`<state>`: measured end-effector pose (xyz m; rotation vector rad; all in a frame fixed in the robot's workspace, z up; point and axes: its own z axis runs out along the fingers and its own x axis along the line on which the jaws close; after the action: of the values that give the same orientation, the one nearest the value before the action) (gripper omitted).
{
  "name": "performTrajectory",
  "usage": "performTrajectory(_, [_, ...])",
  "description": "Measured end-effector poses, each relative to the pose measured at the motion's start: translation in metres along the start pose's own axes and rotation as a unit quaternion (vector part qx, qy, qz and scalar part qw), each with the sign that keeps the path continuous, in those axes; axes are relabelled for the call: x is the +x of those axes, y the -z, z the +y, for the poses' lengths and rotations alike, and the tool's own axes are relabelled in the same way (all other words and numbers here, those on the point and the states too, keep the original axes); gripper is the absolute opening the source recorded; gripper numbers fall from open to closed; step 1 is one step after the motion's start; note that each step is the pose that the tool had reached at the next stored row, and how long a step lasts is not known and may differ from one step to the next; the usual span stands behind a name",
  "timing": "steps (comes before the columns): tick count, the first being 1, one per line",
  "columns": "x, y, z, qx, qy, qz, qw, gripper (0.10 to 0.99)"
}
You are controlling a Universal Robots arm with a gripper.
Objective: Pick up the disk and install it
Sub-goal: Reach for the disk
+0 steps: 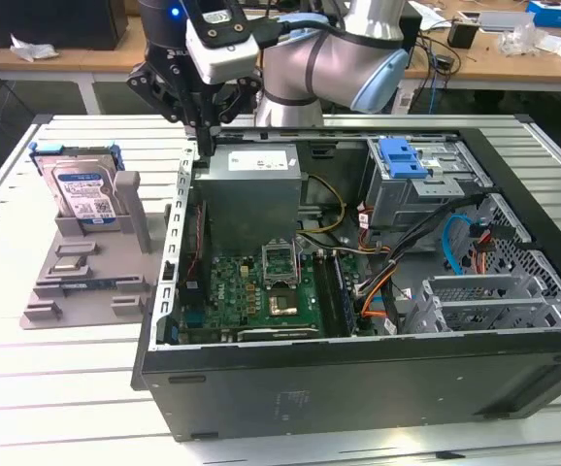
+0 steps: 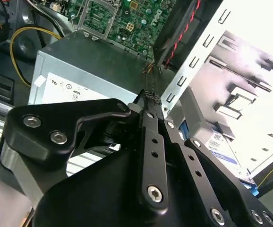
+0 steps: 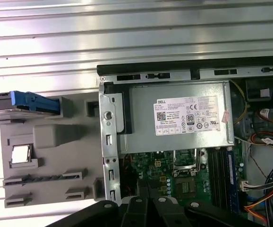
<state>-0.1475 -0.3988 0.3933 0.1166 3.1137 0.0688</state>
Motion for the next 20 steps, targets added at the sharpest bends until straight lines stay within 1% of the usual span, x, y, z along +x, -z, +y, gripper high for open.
performTrajectory(4, [0.0095, 0.0003, -0.0007, 0.0000, 0.000, 0.0000, 1.0000, 0.106])
performTrajectory(8, [0.0278, 0.0008, -0.0021, 0.0000, 0.000, 0.0000, 1.0000, 0.106])
performTrajectory(9, [0.0314, 0.0008, -0.0023, 0.0000, 0.000, 0.0000, 1.0000, 0.106])
performTrajectory(11, [0.0350, 0.0009, -0.0026, 0.0000, 0.000, 0.0000, 1.0000, 0.106])
performTrajectory(15, [0.0494, 0.0013, -0.0037, 0.0000, 0.000, 0.0000, 1.0000, 0.106])
performTrajectory(17, [0.0536, 0.0014, -0.0040, 0.0000, 0.000, 0.0000, 1.0000, 0.106])
performTrajectory(18, [0.0579, 0.0015, -0.0043, 0.0000, 0.000, 0.0000, 1.0000, 0.106])
performTrajectory(20, [0.0627, 0.0016, -0.0047, -0.0001, 0.000, 0.0000, 1.0000, 0.106])
